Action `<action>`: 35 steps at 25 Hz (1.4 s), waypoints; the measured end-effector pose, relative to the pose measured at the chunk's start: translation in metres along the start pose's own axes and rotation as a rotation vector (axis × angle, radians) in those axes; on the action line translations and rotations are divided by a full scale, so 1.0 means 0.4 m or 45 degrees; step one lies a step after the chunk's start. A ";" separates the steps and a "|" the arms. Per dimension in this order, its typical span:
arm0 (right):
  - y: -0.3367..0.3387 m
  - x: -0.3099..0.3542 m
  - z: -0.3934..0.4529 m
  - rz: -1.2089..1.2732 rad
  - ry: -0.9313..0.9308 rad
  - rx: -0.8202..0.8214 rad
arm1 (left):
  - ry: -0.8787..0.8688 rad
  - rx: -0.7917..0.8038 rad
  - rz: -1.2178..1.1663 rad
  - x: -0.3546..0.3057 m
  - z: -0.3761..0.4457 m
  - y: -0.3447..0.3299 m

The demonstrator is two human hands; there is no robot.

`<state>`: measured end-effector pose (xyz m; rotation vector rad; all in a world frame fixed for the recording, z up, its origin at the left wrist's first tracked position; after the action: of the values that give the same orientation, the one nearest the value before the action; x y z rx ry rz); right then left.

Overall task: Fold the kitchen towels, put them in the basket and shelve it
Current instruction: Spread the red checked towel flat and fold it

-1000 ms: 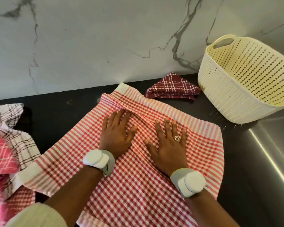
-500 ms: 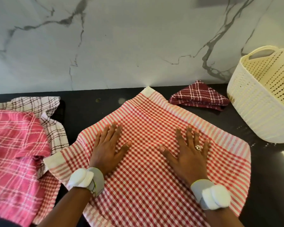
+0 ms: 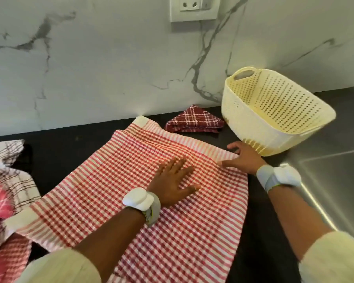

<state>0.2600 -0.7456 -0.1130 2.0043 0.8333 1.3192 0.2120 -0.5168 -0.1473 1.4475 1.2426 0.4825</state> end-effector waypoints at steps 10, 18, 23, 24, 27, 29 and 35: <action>0.137 -0.054 -0.250 -0.578 -0.019 -0.583 | 0.285 -0.456 -0.154 0.028 -0.319 -0.023; -0.331 -0.044 -0.485 -0.697 0.489 -0.115 | 0.667 -0.567 -0.072 0.128 -0.627 -0.168; -0.304 -0.096 -0.505 -0.683 0.445 -0.199 | 0.611 -0.655 -0.059 0.110 -0.655 -0.165; -0.302 -0.100 -0.507 -0.666 0.430 -0.198 | 0.603 -0.675 -0.055 0.106 -0.658 -0.170; -0.301 -0.108 -0.511 -0.607 0.435 -0.233 | 0.658 -0.702 -0.052 0.111 -0.670 -0.190; -0.291 -0.104 -0.509 -0.555 0.438 -0.242 | 0.682 -0.707 -0.032 0.109 -0.672 -0.196; -0.285 -0.103 -0.515 -0.503 0.416 -0.253 | 0.652 -0.852 -0.173 0.095 -0.708 -0.196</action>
<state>0.0345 -0.6776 -0.1541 1.4008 1.1297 1.4429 -0.0427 -0.3654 -0.1441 0.6823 1.3761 1.1011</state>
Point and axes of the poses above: each hand's wrist, its own z-axis towards the middle knuckle, its own y-axis out of the back of the hand, x = y × z, the point moved 7 cm from there along z, towards the middle knuckle, and after that the axes turned 2 degrees about -x, right-handed, at the moved point
